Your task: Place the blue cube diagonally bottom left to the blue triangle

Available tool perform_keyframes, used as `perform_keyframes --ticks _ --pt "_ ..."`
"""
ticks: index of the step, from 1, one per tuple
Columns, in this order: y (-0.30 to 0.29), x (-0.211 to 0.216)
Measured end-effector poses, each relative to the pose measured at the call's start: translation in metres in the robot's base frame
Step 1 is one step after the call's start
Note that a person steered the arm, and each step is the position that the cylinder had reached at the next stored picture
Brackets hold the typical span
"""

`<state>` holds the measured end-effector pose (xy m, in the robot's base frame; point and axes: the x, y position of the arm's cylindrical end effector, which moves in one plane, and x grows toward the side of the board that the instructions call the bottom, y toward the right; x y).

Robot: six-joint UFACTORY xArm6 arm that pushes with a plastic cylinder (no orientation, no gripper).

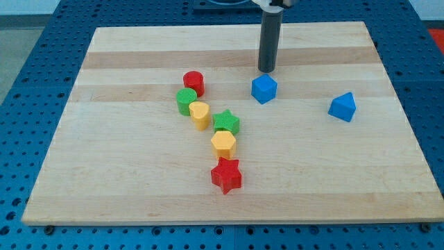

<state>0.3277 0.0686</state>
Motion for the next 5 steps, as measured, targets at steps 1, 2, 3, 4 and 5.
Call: perform_keyframes --ticks 1,2,3,4,5 --pt "0.0 0.002" --pt "0.0 0.044" --pt "0.0 0.048" --pt "0.0 0.048" --pt "0.0 0.052"
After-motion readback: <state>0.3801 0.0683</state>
